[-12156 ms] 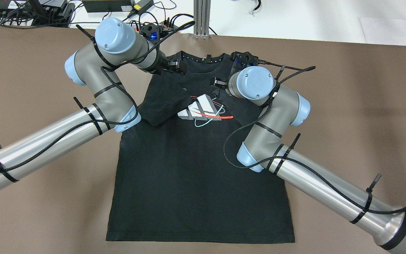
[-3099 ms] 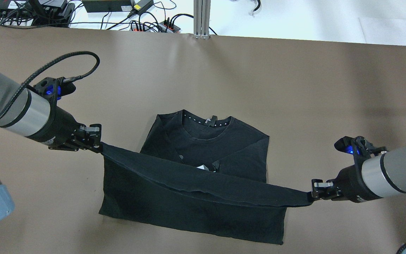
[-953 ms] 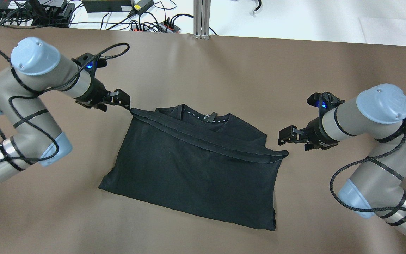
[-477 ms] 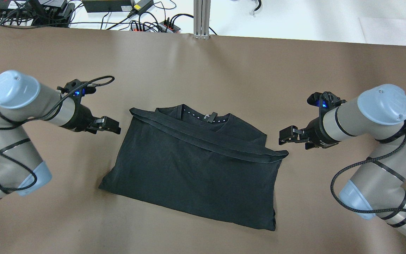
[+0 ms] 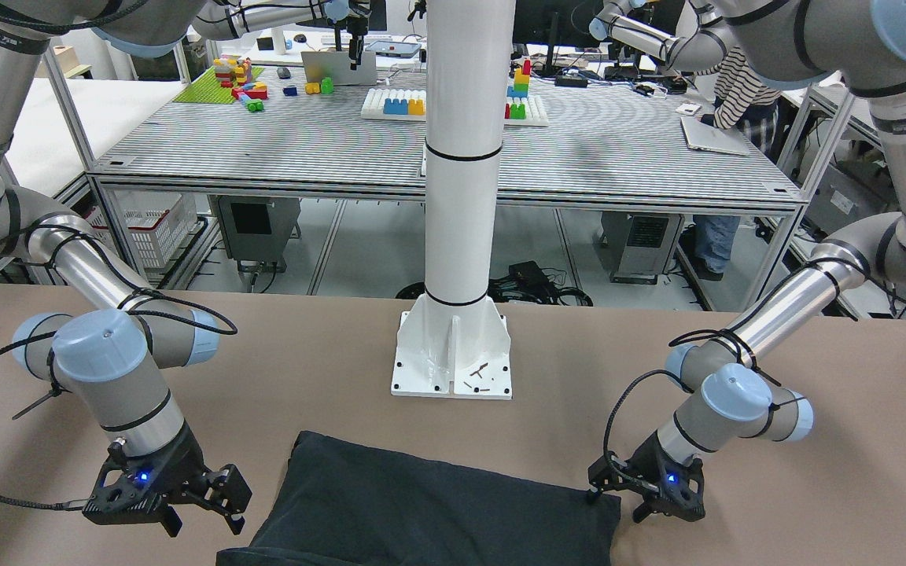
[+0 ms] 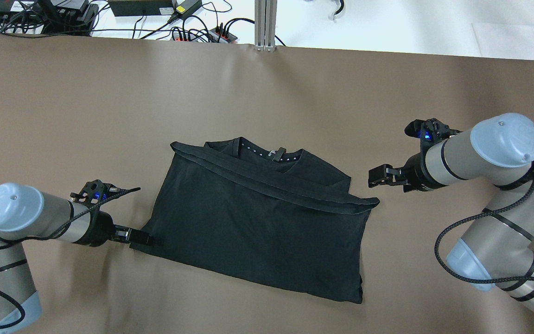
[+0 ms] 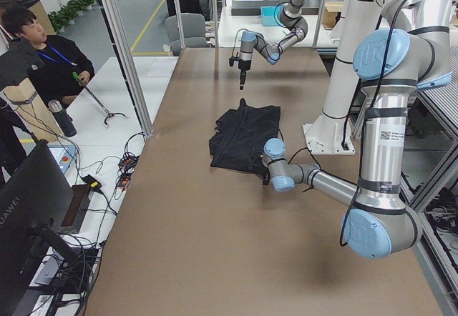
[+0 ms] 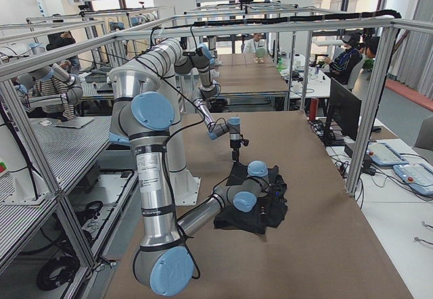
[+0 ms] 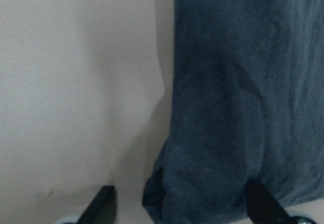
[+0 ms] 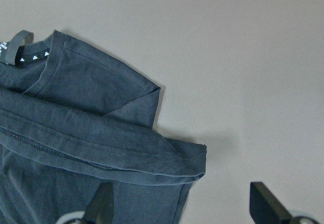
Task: Fold clothes
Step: 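Move the left gripper to the folded shirt's side edge and grasp it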
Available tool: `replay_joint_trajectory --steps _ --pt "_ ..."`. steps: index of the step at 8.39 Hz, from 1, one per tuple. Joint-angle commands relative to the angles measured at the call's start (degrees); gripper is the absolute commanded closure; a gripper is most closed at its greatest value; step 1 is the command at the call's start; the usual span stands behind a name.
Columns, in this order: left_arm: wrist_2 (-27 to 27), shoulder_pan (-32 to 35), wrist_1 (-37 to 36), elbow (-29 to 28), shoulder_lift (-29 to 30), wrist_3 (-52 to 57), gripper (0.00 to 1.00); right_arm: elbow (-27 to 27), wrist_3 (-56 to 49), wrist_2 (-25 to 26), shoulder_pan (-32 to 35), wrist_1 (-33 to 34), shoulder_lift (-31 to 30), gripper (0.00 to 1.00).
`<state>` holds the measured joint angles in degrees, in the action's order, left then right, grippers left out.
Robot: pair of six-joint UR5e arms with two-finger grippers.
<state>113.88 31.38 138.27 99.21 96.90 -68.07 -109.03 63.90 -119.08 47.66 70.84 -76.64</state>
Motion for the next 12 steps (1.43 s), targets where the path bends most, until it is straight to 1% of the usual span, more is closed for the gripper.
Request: replay_joint_trajectory --steps 1,2,3,4,7,10,11,12 --pt "-1.55 -1.76 1.82 0.01 -0.04 -3.9 0.47 -0.56 0.0 0.17 0.07 0.0 -0.35 0.06" --pt "-1.38 -1.76 2.79 0.01 -0.13 -4.52 0.68 -0.65 0.0 0.17 0.07 0.0 -0.44 0.06" --pt "-1.38 -1.68 2.89 -0.07 -0.13 -4.7 0.83 -0.65 0.0 0.17 0.07 0.0 -0.44 0.06" --pt "-1.46 -1.59 2.89 0.01 -0.13 -4.79 0.99 -0.65 0.0 0.08 -0.02 0.0 -0.44 0.06" --pt "-1.47 -0.71 2.89 1.07 -1.18 -4.7 1.0 -0.65 0.0 0.17 -0.02 0.0 -0.44 0.06" --pt "-0.94 6.04 1.75 -0.16 0.04 -2.08 1.0 -0.39 0.0 0.08 -0.11 0.0 -0.35 0.06" --pt "-0.68 9.8 0.44 -3.64 4.22 -0.67 1.0 -0.22 0.0 0.17 -0.2 0.0 -0.35 0.06" --pt "0.8 12.8 -1.58 -9.85 11.05 0.73 1.0 -0.22 0.0 0.17 -0.2 0.0 -0.26 0.06"
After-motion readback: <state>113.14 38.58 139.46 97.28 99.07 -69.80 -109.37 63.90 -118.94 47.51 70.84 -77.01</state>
